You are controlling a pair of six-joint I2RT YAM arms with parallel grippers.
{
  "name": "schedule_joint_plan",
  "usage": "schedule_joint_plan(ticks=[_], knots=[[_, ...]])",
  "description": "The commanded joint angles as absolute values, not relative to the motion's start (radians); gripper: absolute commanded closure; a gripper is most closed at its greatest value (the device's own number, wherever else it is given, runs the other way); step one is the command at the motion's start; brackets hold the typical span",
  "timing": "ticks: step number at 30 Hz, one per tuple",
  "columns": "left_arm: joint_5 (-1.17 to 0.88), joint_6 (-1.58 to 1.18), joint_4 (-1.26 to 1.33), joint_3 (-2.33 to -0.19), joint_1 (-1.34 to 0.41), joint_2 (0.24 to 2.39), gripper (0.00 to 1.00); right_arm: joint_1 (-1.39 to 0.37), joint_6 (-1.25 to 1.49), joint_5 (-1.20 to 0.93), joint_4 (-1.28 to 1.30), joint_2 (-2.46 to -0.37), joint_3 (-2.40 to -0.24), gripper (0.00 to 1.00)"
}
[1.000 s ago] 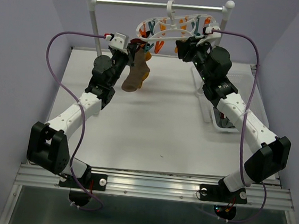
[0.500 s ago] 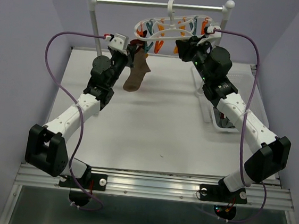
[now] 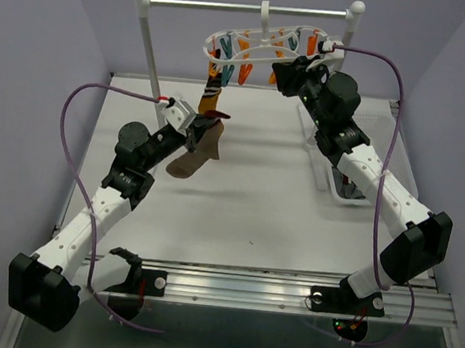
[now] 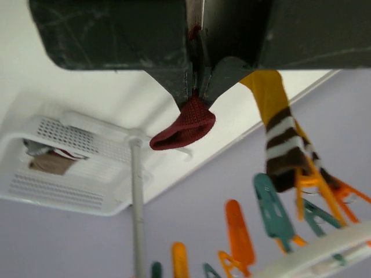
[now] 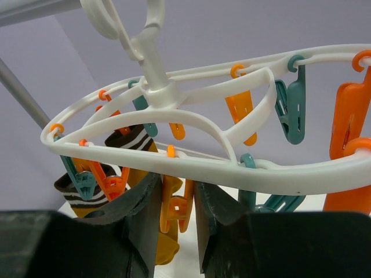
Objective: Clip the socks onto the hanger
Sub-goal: Open the clamp at the hanger, then clamp the sock onto the hanger.
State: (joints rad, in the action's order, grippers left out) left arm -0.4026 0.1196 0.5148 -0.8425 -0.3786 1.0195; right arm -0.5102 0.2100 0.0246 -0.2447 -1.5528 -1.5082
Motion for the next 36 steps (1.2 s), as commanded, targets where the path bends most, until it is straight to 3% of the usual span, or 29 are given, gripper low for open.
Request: schedule_joint_plan(ticks=[1,4,9,16,36], knots=[[-0.672,0.206,0.523,-0.766,-0.379,0.992,1.0,-0.505,0.206,-0.041,-0.256,-1.526,-1.549,0.99],[-0.632,0.068,0.554,-0.839,-0.377,1.083,1.0,-0.505,0.189,-0.075,-0.245,-1.525,-1.551,0.99],[-0.613,-0.076,0.394,-1.092,-0.379,1.308,1.0,-0.505,0.14,-0.124,-0.218,-1.523,-1.559,0.99],[-0.63,-0.124,0.322,-1.328,-0.379,1.465,1.0,-0.505,0.055,-0.232,-0.212,-1.516,-1.554,0.99],[-0.661,-0.336,0.305,-1.468,-0.38,1.603,1.0,-0.505,-0.054,-0.403,-0.232,-1.523,-1.529,0.99]])
